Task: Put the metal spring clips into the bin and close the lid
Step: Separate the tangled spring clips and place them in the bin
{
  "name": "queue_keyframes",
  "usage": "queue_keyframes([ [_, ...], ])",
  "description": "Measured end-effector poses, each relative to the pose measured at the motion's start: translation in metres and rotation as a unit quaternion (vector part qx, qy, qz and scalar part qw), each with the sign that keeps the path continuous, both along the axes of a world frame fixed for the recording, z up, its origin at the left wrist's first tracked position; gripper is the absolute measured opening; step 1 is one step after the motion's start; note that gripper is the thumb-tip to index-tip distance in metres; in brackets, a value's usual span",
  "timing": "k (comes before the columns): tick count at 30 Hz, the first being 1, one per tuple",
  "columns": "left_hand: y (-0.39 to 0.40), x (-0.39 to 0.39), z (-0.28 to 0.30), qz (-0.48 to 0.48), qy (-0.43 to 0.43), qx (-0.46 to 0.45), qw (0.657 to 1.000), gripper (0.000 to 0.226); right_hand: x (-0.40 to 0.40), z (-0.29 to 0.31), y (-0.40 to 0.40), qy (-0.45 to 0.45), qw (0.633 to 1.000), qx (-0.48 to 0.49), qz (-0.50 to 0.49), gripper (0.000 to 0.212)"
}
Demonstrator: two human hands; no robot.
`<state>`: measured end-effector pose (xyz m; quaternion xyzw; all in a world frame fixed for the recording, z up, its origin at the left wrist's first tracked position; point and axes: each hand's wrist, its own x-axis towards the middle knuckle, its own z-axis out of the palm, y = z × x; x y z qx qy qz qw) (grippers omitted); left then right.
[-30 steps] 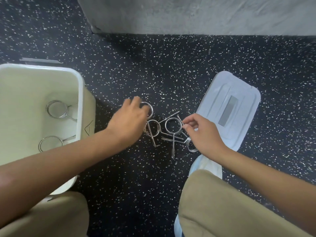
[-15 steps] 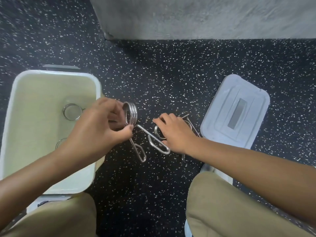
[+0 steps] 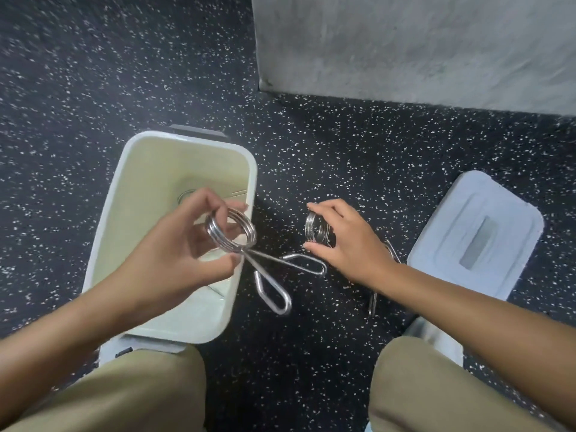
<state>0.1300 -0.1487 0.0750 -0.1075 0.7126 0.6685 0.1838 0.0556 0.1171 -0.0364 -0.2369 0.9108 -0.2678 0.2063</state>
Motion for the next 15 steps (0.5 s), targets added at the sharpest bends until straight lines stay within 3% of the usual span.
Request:
queue_keyframes([
  [4, -0.026, 0.009, 0.005, -0.001, -0.004, -0.064, 0.998, 0.038, -0.005, 0.023, -0.017, -0.016, 0.996, -0.071, -0.057, 0.074],
  [8, -0.058, 0.019, 0.008, -0.033, 0.060, -0.211, 0.975, 0.043, -0.006, 0.047, -0.031, -0.017, 0.989, -0.125, -0.078, 0.072],
  [15, -0.106, 0.031, -0.007, -0.202, 0.187, -0.459, 0.845, 0.042, -0.005, 0.069, -0.047, -0.018, 0.983, -0.156, -0.090, 0.070],
])
